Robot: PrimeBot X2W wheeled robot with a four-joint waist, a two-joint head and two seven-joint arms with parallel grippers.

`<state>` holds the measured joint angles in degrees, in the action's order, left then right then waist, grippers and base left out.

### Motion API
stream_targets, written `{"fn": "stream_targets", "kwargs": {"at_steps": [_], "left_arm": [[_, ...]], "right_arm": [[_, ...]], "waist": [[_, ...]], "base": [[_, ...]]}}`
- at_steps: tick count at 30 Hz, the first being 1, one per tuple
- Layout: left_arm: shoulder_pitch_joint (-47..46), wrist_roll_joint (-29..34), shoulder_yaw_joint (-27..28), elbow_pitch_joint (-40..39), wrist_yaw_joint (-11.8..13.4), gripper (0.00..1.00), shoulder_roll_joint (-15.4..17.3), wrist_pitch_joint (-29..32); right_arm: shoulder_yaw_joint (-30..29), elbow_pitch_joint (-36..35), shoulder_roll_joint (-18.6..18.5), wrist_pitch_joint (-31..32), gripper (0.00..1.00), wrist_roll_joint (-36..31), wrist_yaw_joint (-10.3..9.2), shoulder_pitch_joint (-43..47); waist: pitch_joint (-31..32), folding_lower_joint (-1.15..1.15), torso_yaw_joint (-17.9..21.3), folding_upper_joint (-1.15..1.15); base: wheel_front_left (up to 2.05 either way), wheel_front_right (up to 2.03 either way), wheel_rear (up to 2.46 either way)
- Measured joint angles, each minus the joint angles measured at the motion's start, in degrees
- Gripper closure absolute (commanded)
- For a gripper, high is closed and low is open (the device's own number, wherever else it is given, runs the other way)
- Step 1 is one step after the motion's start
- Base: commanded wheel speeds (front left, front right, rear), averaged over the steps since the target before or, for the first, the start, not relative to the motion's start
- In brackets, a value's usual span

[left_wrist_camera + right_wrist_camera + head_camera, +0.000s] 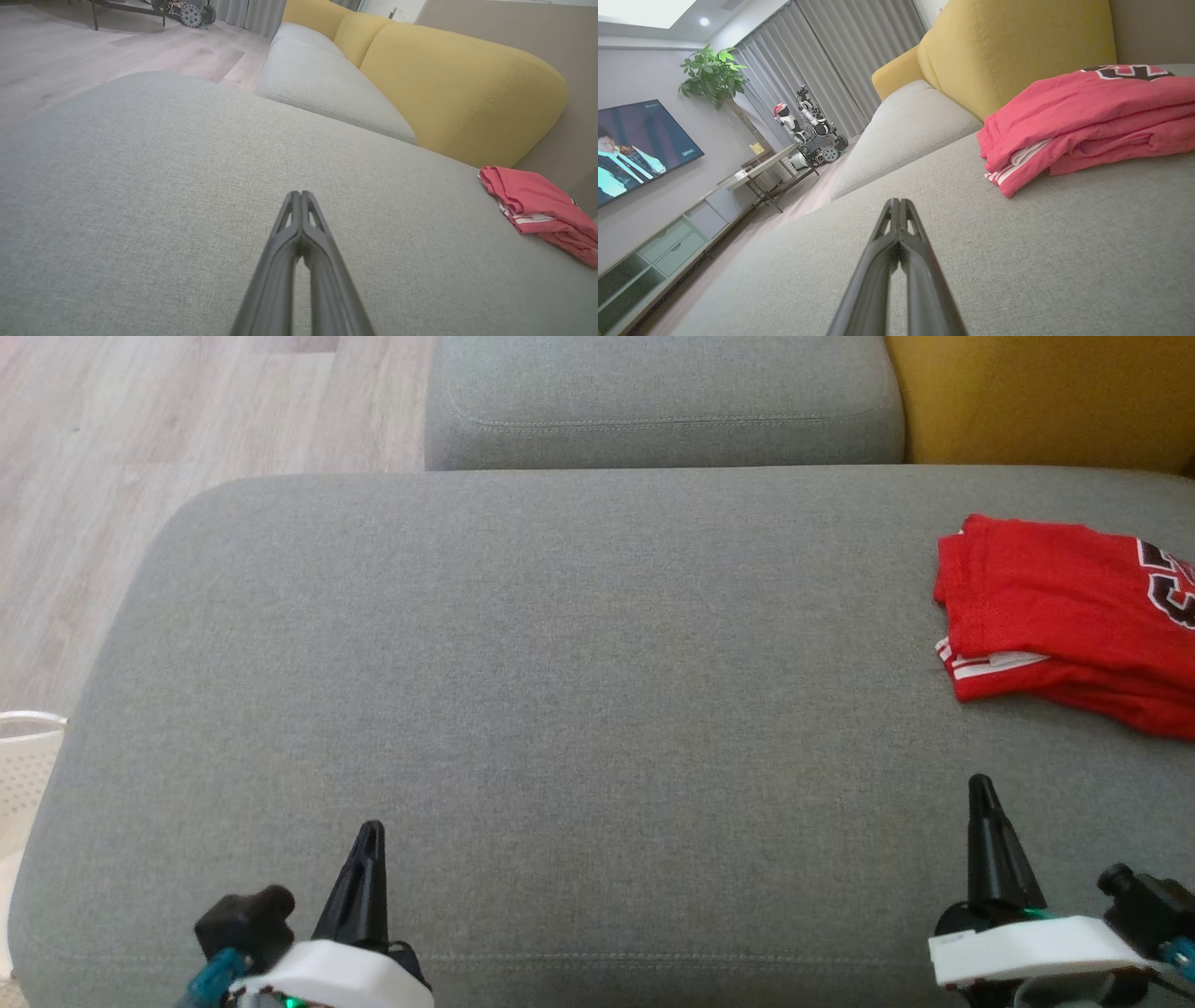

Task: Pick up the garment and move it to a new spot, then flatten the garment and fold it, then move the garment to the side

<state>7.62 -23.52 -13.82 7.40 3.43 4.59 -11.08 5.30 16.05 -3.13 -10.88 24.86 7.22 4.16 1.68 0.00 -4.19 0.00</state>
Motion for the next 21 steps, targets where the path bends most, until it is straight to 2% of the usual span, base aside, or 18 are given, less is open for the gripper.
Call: {"fn": "stream_targets", "kwargs": {"at_steps": [21], "left_arm": [[-2.21,-15.67,3.14,1.66,-2.49,1.00,0.07,3.01]], "right_arm": [[-2.01,-0.01,-0.16,3.27,1.00,15.27,-0.01,-1.53]], "waist": [[-0.41,0.00,0.91,0.00]], "base": [[0.00,0.00,0.00]]}}
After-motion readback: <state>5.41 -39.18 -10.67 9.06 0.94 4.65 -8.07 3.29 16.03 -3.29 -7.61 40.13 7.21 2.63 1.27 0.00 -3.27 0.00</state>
